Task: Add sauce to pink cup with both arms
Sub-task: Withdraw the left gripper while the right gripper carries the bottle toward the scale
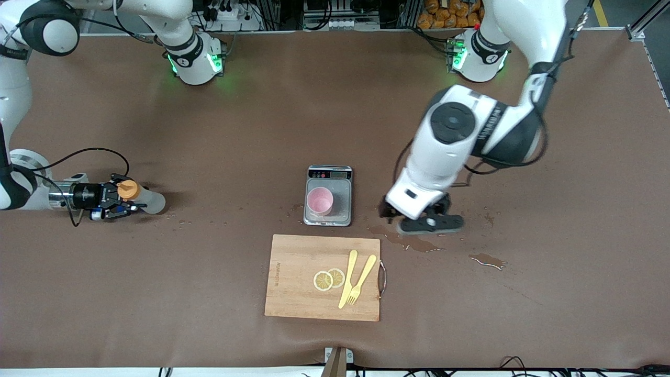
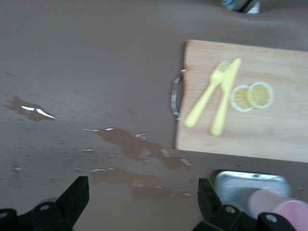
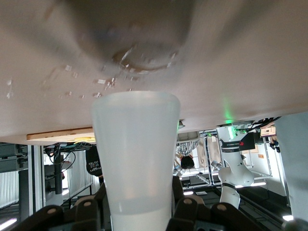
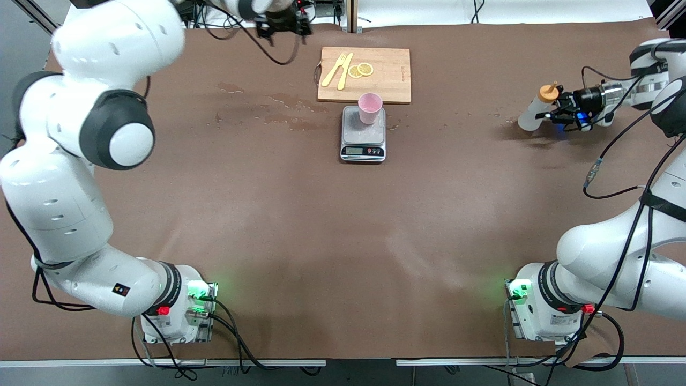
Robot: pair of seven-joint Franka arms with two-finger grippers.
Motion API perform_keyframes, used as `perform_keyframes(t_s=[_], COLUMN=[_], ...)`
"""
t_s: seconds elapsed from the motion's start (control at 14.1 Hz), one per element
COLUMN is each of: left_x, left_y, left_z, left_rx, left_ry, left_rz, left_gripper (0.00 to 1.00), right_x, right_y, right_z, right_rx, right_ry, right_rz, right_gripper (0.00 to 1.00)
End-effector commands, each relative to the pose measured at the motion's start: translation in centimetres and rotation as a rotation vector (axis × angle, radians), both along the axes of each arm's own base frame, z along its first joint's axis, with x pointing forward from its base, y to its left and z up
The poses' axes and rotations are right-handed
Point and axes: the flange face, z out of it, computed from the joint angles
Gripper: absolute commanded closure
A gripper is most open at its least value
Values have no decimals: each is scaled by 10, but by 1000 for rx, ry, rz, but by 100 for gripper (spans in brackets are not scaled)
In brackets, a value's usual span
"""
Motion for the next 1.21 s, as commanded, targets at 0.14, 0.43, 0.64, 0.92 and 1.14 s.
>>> perform_keyframes(t_s=[0.14, 0.43, 0.64, 0.92, 1.14], left_x=[27, -1, -25, -66, -80], left_y=[105, 136, 177, 230, 226], left_z=[10, 12, 26, 24, 24], left_rx=[36, 66, 44, -56, -79], left_ry=[48, 105, 92, -45, -39], left_rz=[-37, -5, -38, -24, -14], left_gripper=[0, 0, 0, 0, 0], right_x=[25, 37, 43, 58, 66], right_y=[30, 72, 108, 160, 197], right_z=[64, 100, 132, 173, 192], right_rx=[-86, -190, -259, -384, -481], right_ry=[40, 55, 73, 114, 131], right_rz=[0, -23, -42, -47, -56], right_gripper=[61, 61, 61, 61, 61])
